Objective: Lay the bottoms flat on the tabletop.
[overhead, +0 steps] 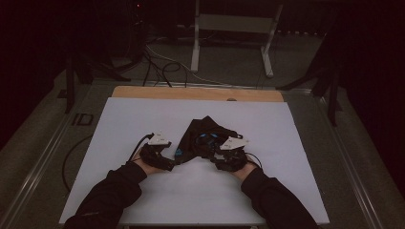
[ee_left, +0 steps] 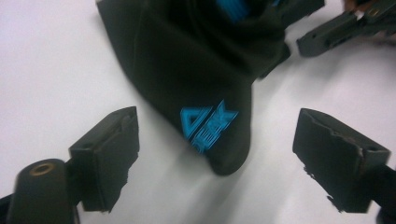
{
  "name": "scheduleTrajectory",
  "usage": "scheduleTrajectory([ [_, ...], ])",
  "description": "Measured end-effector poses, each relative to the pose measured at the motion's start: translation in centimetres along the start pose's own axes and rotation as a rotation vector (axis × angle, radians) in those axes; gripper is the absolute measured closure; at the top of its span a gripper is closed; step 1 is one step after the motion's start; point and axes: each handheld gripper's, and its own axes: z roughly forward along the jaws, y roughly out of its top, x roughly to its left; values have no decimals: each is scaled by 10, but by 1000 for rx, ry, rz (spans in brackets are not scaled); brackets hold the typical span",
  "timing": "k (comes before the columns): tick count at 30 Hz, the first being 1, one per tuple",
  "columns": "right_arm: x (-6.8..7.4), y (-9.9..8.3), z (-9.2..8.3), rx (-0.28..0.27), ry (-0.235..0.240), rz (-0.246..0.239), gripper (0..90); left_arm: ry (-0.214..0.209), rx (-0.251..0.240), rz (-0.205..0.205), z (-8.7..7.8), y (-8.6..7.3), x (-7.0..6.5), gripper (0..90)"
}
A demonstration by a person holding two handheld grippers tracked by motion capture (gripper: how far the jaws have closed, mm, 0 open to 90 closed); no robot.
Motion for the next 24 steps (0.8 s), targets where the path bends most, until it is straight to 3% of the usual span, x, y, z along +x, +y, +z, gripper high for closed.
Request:
scheduleTrajectory([
  [8, 9, 2, 12, 54, -40, -35, 580, -25, 42, 2, 13, -4, 1, 389],
  [11, 8, 2, 14, 63, -56, -29, 676, -23, 64, 8, 18, -4, 1, 487],
  [17, 7, 2, 12, 63, -67, -56, 876, -21, 69, 11, 20, -3, 0, 805],
  [24, 8, 2, -4, 51, -36, -92, 897, -6, 64, 42, 6, 1, -3, 851],
])
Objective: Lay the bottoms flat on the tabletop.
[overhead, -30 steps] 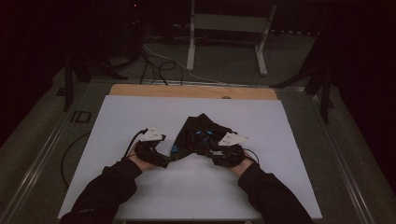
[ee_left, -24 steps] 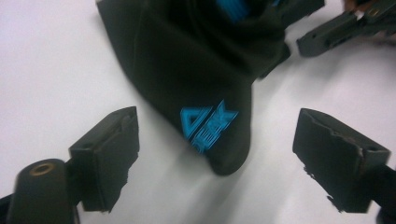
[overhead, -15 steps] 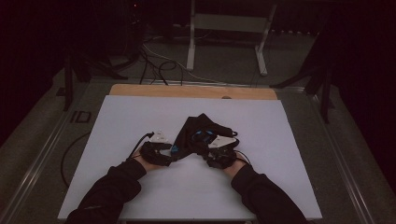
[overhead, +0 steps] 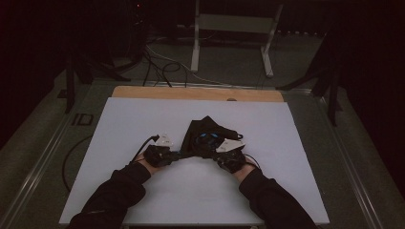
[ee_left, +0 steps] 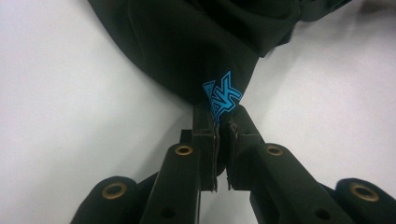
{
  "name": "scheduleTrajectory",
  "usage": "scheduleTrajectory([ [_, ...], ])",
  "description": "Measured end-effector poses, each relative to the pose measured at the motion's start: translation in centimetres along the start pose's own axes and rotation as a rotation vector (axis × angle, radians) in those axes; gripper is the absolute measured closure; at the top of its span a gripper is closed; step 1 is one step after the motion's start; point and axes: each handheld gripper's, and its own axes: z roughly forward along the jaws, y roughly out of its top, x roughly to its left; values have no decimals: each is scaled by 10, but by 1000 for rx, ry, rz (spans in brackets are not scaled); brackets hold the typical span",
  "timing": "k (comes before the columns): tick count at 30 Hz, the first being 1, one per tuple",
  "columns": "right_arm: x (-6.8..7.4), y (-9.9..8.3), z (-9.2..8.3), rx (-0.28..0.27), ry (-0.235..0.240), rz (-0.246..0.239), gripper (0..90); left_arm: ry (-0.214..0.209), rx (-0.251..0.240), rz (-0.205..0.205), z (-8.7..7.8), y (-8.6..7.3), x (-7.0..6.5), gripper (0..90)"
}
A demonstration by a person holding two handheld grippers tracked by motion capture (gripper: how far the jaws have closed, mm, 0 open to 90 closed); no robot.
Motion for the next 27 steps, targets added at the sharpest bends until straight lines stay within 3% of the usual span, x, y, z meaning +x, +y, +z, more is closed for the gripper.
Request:
scheduleTrajectory([
  [8, -1, -10, -27, -24, 9, 0, 898, 10, -8, 8, -19, -4, -3, 852],
  [21, -1, -30, -69, -56, 14, 8, 897, 4, -11, 74, -51, -13, -26, 853],
  [24, -2, -33, -75, -62, 6, 14, 897, 7, -11, 75, -56, -14, -27, 853],
  [27, -9, -46, -91, -64, -12, 37, 897, 14, -18, 59, -67, -21, -28, 853],
])
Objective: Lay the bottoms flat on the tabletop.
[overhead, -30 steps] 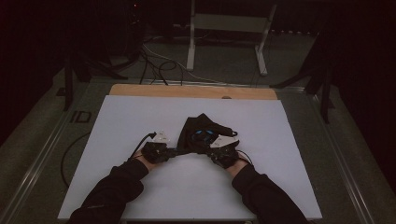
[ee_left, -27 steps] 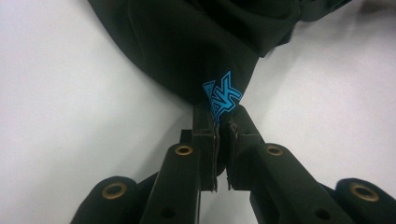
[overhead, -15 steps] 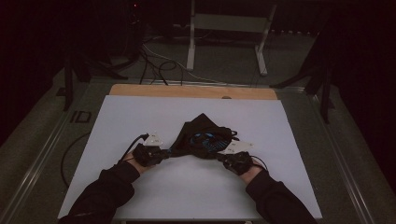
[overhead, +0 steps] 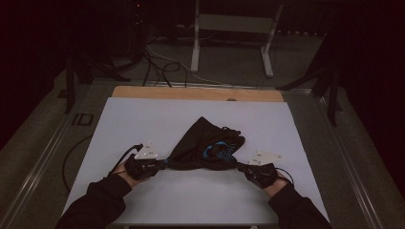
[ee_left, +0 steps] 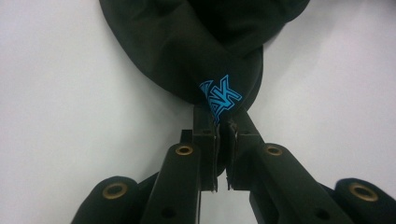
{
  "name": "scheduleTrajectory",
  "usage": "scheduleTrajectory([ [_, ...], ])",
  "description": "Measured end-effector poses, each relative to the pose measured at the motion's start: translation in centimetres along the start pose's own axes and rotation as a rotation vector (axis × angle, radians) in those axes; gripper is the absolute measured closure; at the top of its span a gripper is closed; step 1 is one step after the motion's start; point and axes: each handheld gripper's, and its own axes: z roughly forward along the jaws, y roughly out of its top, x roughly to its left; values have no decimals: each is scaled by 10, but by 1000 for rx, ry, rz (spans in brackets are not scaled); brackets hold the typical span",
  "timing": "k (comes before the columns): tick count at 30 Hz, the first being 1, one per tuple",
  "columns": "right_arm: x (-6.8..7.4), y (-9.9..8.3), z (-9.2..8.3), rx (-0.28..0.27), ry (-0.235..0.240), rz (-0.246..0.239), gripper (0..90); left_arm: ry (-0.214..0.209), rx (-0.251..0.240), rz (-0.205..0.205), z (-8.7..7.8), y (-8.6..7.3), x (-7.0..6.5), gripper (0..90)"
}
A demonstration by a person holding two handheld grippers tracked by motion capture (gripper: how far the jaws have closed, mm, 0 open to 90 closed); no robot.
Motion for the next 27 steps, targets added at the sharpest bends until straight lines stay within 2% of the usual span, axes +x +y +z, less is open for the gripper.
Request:
scheduleTrajectory([
  [4, -4, -7, -9, -2, -16, 18, 897, 1, 4, 2, -5, -5, -1, 853],
  [7, -11, -18, -19, 7, -29, 50, 897, 7, 12, -8, -11, -12, -2, 853],
  [13, -18, -30, -26, 14, -24, 68, 897, -4, 23, -9, -16, -20, -7, 852],
  [19, -15, -36, -30, 21, 4, 68, 896, -40, 38, 1, -21, -28, -19, 851],
  [21, -14, -37, -31, 27, 10, 76, 895, -43, 40, 4, -21, -30, -19, 851],
  [22, -13, -39, -33, 25, 16, 71, 895, -54, 41, -6, -21, -31, -21, 850],
  [25, -8, -42, -38, 34, 37, 79, 895, -76, 49, -3, -19, -32, -24, 849],
  [27, -7, -43, -39, 36, 38, 73, 895, -76, 49, -3, -19, -32, -24, 849],
])
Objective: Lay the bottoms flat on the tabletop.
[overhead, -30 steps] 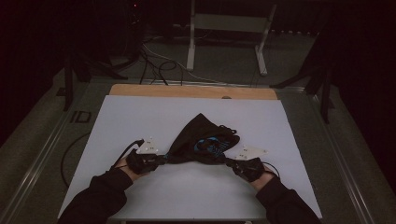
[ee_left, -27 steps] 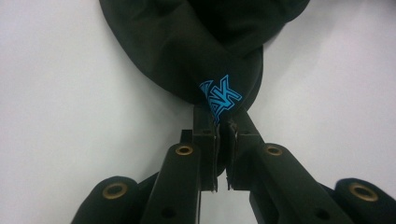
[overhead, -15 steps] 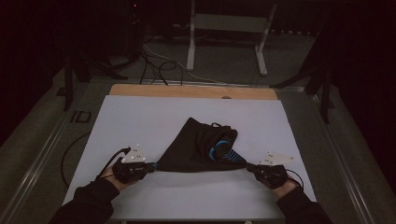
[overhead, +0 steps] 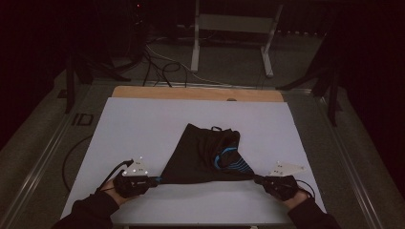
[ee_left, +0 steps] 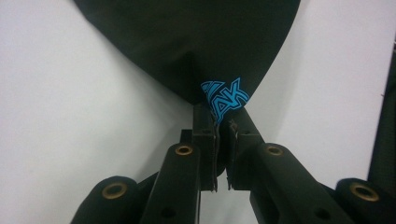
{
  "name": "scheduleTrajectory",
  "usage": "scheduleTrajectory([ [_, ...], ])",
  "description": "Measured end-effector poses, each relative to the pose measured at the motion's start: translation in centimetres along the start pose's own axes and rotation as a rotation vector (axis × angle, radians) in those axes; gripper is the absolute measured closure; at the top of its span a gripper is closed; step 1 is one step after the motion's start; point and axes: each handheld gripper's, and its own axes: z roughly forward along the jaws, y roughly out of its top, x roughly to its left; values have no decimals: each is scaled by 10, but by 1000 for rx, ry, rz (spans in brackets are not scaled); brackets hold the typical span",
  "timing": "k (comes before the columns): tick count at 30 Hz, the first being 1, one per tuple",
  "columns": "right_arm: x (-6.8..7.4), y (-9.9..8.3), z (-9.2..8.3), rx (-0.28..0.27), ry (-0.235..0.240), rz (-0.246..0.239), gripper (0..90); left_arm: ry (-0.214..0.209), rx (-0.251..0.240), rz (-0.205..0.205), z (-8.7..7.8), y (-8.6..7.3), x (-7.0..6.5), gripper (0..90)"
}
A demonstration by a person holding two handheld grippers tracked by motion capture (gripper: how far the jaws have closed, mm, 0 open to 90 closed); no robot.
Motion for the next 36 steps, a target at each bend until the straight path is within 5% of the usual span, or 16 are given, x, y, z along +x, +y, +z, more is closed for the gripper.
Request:
scheduleTrajectory([
  [11, 4, -1, -7, -23, 33, 12, 884, -28, -26, -2, -2, 6, -1, 840],
  [15, 2, 1, -13, -47, 35, 37, 778, -42, -46, -10, -6, 8, 1, 806],
  [17, 1, 3, -17, -53, 31, 36, 708, -48, -68, -17, -8, 10, 1, 719],
  [19, 0, 6, -19, -79, 31, 37, 513, -53, -93, -26, -12, 13, 3, 578],
  [22, -1, 9, -20, -94, 11, 34, 415, -46, -110, -16, -15, 18, 3, 378],
  [26, -8, 21, -17, -135, 8, 46, 138, -36, -136, 2, -18, 30, 4, 244],
  [36, -21, 51, -4, -189, -12, 33, 126, -18, -166, -11, -14, 53, 14, 123],
])
